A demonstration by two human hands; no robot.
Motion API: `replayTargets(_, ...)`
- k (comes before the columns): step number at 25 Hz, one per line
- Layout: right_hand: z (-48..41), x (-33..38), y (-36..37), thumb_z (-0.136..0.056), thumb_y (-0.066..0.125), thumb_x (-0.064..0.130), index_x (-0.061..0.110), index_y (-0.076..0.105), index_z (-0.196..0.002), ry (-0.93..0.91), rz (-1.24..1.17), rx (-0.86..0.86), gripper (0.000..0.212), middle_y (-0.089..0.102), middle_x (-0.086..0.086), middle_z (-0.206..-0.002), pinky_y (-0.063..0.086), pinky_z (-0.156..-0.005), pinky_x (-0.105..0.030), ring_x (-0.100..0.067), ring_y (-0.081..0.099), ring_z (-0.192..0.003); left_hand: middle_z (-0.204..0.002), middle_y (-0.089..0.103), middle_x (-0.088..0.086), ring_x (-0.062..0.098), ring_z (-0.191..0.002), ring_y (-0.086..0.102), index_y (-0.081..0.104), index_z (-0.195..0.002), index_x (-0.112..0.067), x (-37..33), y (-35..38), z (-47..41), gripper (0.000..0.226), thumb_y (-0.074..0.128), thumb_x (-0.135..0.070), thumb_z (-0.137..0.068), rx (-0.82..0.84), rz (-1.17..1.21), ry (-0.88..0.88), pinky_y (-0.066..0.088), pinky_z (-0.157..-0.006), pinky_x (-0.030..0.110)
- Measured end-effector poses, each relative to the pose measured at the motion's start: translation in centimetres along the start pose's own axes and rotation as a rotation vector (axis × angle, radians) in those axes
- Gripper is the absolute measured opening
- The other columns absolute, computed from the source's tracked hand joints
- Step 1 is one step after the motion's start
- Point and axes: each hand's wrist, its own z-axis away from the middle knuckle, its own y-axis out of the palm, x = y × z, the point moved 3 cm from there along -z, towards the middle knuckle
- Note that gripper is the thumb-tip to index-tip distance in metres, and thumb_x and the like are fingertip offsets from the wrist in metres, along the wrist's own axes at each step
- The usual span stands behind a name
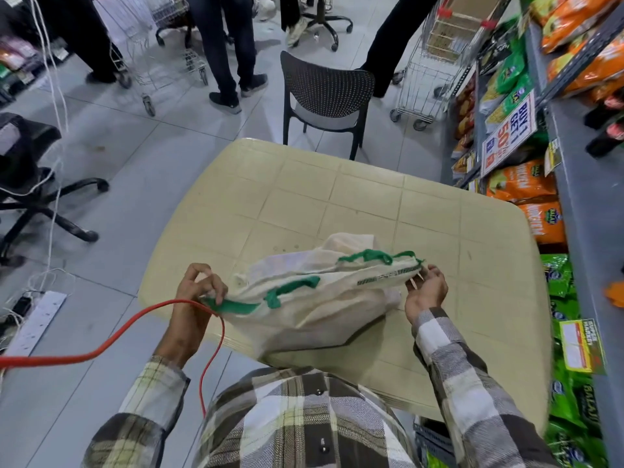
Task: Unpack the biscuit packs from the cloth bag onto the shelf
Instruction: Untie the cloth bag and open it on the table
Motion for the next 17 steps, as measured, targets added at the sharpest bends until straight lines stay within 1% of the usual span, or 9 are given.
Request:
replayTargets(2, 0.3, 0.5, -0.2, -0.1, 0.038, 0.01, 0.019, 0.051, -0.083, -0.075, 0.053, -0.022, 0.023, 0.058, -0.002, -0.077, 0.043, -0.058, -0.026, -0.016, 0.054, -0.065, -0.048, 0.044, -0.003, 0.013, -0.046, 0.036, 0.048, -0.088, -0.013, 0.5, 0.1, 0.3, 0.009, 0.048, -0.02, -0.083, 0.091, -0.408, 0.029, 0.029, -0.047, 0.025)
replayTargets(4, 1.2, 1.2, 0.3, -0.098, 0.047, 0.018, 0.019, 0.055, -0.093, -0.409, 0.313, 0.066, 0.01, 0.06, 0.001, -0.079, 0.044, -0.062, -0.025, -0.011, 0.055, -0.067, -0.049, 0.049, -0.003, 0.011, -0.046, 0.041, 0.057, -0.087, -0.021, 1.6, 0.6, 0.4, 0.022, 0.052, -0.042, -0.092, 0.319, -0.977, 0.123, 0.033, -0.048, 0.027)
replayTargets(6, 3.4, 1.2, 2.0, -0.095, 0.058, 0.015, 0.018, 0.062, -0.1, -0.825, 0.612, 0.389, 0.007, 0.064, 0.001, -0.089, 0.047, -0.073, -0.024, -0.009, 0.059, -0.08, -0.061, 0.057, -0.003, 0.015, -0.059, 0.05, 0.06, -0.089, -0.026, 3.3, 1.2, 0.3, 0.038, 0.036, -0.056, -0.095, 0.535, -1.507, 0.167, 0.038, -0.057, 0.032)
replayTargets(8, 5.6, -0.5, 3.7, -0.094, 0.061, 0.015, 0.015, 0.068, -0.104, -1.284, 0.968, 0.881, 0.011, 0.069, -0.001, -0.101, 0.045, -0.088, -0.031, -0.015, 0.06, -0.097, -0.079, 0.062, 0.003, 0.023, -0.075, 0.055, 0.057, -0.103, -0.029, 5.1, 1.7, 0.4, 0.036, 0.031, -0.053, -0.099, 0.65, -1.748, 0.043, 0.039, -0.064, 0.034)
replayTargets(9, 6.3, -2.0, 4.2, -0.096, 0.058, 0.019, 0.016, 0.069, -0.103, -1.456, 1.173, 1.106, 0.014, 0.07, 0.0, -0.102, 0.043, -0.092, -0.036, -0.019, 0.06, -0.101, -0.087, 0.06, 0.006, 0.026, -0.08, 0.055, 0.055, -0.11, -0.027, 5.9, 2.1, 0.6, 0.031, 0.032, -0.047, -0.101, 0.686, -1.8, -0.045, 0.039, -0.067, 0.034)
replayTargets(11, 6.7, -4.4, 4.4, -0.098, 0.05, 0.029, 0.019, 0.067, -0.097, -1.529, 1.512, 1.387, 0.02, 0.07, 0.001, -0.096, 0.045, -0.091, -0.04, -0.024, 0.063, -0.097, -0.091, 0.055, 0.006, 0.026, -0.084, 0.052, 0.054, -0.117, -0.023, 7.2, 2.8, 1.4, 0.028, 0.034, -0.039, -0.103, 0.722, -1.872, -0.119, 0.04, -0.069, 0.034)
replayTargets(13, 6.6, -5.5, 3.6, -0.096, 0.048, 0.039, 0.021, 0.067, -0.092, -1.576, 1.616, 1.415, 0.027, 0.068, 0.001, -0.093, 0.048, -0.087, -0.038, -0.023, 0.062, -0.093, -0.093, 0.059, 0.006, 0.025, -0.086, 0.056, 0.059, -0.113, -0.021, 7.5, 3.7, 1.8, 0.027, 0.039, -0.035, -0.102, 0.67, -1.865, -0.08, 0.045, -0.071, 0.035)
replayTargets(15, 6.6, -5.6, 2.5, -0.093, 0.052, 0.043, 0.022, 0.068, -0.089, -1.697, 1.589, 1.394, 0.027, 0.065, 0.003, -0.093, 0.049, -0.083, -0.036, -0.02, 0.058, -0.092, -0.087, 0.063, 0.001, 0.016, -0.08, 0.06, 0.064, -0.106, -0.02, 7.3, 5.6, 1.5, 0.021, 0.048, -0.033, -0.1, 0.58, -1.566, 0.043, 0.045, -0.067, 0.027)
replayTargets(17, 6.7, -5.7, 1.8, -0.089, 0.062, 0.035, 0.021, 0.068, -0.089, -1.762, 1.549, 1.394, 0.015, 0.065, 0.001, -0.096, 0.05, -0.082, -0.037, -0.022, 0.06, -0.094, -0.085, 0.062, -0.006, 0.002, -0.075, 0.056, 0.066, -0.102, -0.018, 7.2, 8.2, 1.0, 0.012, 0.056, -0.023, -0.098, 0.558, -1.244, 0.148, 0.042, -0.066, 0.014)
